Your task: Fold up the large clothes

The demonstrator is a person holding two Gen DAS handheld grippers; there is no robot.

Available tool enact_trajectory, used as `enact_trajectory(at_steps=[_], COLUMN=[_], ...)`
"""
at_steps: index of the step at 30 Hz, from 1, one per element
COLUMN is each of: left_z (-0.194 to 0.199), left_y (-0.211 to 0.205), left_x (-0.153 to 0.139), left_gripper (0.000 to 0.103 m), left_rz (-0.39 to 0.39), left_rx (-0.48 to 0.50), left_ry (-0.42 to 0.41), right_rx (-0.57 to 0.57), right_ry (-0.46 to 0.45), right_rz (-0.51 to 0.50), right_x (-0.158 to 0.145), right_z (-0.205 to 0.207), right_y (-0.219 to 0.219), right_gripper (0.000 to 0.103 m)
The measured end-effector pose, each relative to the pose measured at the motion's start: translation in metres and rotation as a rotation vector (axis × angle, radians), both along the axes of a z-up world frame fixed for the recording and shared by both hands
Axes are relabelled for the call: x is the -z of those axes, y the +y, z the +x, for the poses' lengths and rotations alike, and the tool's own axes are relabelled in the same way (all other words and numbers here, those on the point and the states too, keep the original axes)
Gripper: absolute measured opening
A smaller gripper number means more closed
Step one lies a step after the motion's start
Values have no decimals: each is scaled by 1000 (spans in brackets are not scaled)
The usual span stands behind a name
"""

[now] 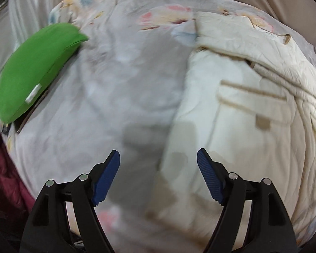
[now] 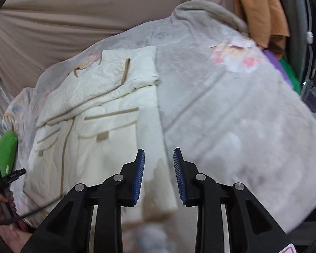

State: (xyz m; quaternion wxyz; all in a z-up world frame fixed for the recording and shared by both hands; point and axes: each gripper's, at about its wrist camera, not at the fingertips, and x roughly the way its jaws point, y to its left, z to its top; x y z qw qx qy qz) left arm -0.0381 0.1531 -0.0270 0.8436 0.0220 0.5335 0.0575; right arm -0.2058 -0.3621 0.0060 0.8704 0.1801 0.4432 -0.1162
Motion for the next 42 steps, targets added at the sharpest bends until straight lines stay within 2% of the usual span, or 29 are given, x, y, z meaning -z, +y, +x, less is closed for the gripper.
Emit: enact_trajectory(at_steps=[2,3,5,7,11,14,17,19,23,24,25,26,27,28,30,34,37,42], left_z=[-14,-19,-28,-30,-30,-28,-22,-22,-13,-11,-9,-7,-5,-2,-2,-12,-28,-75], left_y=[14,24,37,45,41,37,42,48,40,36,34,32,30,28,26,27,28,44], left_x=[-6,-10,-14,-8,12,26,46,51,50,50,50,49,49,46,40,13,-14,-37], left_gripper=[74,76,85,87,87,87,87,87,85,77,63,55,40,22,11,7,6,6], left_rz=[-7,-25,-77,-140,-219,-260,-352,-408,-420,-432,-445,-461,-487,-514,-525,-561,-571,-538], left_rx=[3,-2,-18,-41,-23,-18,-71,-125,-111,-93,-78,-58,-37,-20,0,52,122,156], left_ry=[-16,-23,-45,-51,-7,31,111,88,73,73,76,84,97,110,114,67,52,107], right_rx=[33,50,58,73,157,224,256,257,284,288,295,301,302,299,286,248,211,75], right_ry=[-27,-46,-70,-53,12,39,24,13,-15,-20,-19,-14,-3,6,-7,-95,-117,-15], right_rz=[-46,-59,-80,-73,154,240,315,358,428,452,464,471,472,477,477,448,410,308], right_x=[-25,-36,-48,-38,30,69,87,96,106,108,110,111,112,111,105,74,53,27], right_z=[-29,-40,-58,-63,-60,-58,-57,-53,-40,-36,-31,-26,-21,-17,-13,-23,-39,-93], right_y=[0,0,5,8,12,22,31,34,34,33,32,32,33,34,37,44,49,76], right_gripper=[32,45,63,63,63,63,63,63,63,61,59,52,40,33,15,8,6,6])
